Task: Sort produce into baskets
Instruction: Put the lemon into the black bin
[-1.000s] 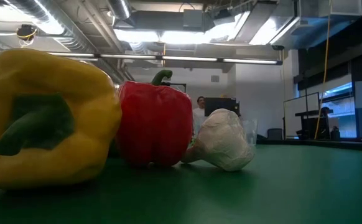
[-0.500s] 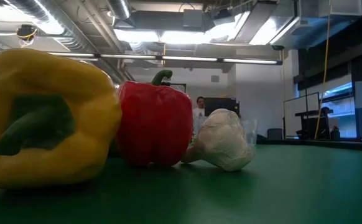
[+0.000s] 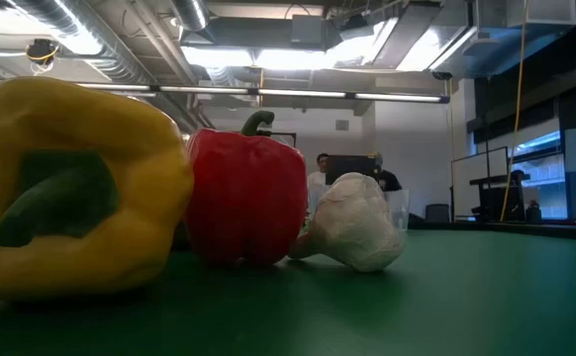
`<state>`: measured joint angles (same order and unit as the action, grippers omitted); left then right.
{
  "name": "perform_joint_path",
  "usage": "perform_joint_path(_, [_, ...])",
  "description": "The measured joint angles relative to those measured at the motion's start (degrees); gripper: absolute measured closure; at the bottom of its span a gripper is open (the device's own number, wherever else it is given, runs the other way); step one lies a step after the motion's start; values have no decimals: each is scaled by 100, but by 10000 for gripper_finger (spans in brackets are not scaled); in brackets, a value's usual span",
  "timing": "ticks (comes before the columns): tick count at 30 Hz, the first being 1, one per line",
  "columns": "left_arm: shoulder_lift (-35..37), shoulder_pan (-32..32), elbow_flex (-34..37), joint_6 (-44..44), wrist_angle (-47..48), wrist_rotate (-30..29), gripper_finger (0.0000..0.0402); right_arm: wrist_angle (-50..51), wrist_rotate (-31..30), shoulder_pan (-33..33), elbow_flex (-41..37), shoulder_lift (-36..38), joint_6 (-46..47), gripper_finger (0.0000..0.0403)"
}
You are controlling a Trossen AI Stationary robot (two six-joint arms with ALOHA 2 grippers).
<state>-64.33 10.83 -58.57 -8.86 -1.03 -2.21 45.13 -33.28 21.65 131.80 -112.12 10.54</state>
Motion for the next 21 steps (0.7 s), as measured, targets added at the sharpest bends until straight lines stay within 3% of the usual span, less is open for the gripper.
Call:
perform_joint_path(11, [-1, 0, 0, 26, -7, -1, 135, 38, -6, -33, 0, 0, 296, 40])
perform_joint_path(21, [-1, 0, 0, 30, -7, -1, 135, 34, 25, -136, 0, -25, 315, 89])
